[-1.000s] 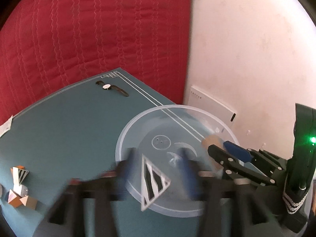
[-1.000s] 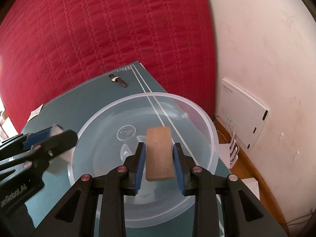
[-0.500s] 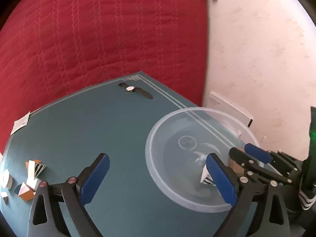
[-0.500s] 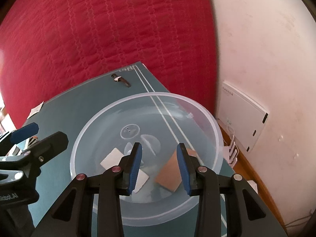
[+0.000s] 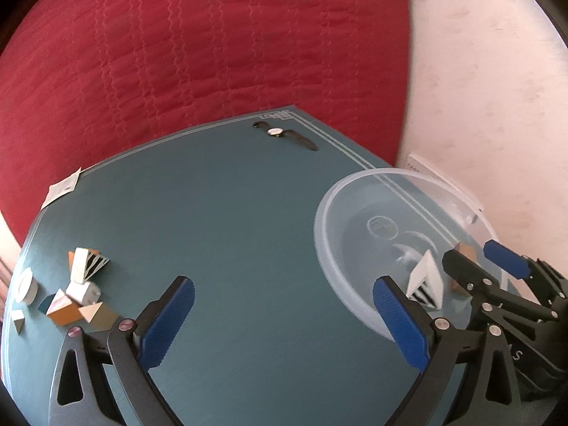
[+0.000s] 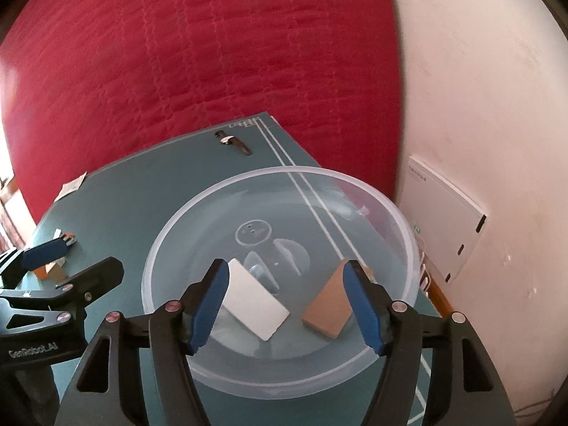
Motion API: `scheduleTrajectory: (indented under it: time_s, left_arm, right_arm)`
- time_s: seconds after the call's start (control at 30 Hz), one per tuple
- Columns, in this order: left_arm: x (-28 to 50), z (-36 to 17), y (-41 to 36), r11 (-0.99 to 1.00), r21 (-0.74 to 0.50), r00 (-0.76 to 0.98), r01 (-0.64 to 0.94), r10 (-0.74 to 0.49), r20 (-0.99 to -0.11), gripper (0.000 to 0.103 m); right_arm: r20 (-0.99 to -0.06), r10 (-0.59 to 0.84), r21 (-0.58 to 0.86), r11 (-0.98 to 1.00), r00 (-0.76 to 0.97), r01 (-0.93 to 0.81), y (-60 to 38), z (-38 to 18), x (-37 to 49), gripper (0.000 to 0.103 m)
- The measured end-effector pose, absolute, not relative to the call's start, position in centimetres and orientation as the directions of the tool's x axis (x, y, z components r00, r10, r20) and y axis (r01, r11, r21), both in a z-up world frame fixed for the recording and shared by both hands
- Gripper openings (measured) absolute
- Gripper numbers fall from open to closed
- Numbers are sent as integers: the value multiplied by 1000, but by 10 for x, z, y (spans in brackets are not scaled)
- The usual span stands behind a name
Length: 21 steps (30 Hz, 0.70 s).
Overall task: Organize rigid objects
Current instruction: 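Open the right tool to drop the tan block while the left tool releases the prism into the bowl, then move both open tools back toward the remaining blocks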
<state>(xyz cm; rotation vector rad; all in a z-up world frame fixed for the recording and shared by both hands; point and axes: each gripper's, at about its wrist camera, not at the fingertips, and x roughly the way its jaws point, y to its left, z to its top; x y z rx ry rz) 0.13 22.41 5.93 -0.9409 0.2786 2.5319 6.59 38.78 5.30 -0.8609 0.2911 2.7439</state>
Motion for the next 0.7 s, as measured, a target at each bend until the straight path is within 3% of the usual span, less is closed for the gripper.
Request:
scheduleTrajectory:
  time_s: [0.7]
  left_arm:
    - [3, 42, 168, -948, 24, -715, -318, 223, -663, 102]
  right_arm:
    - [-565, 112, 58, -983, -817, -175, 337, 54, 68, 68]
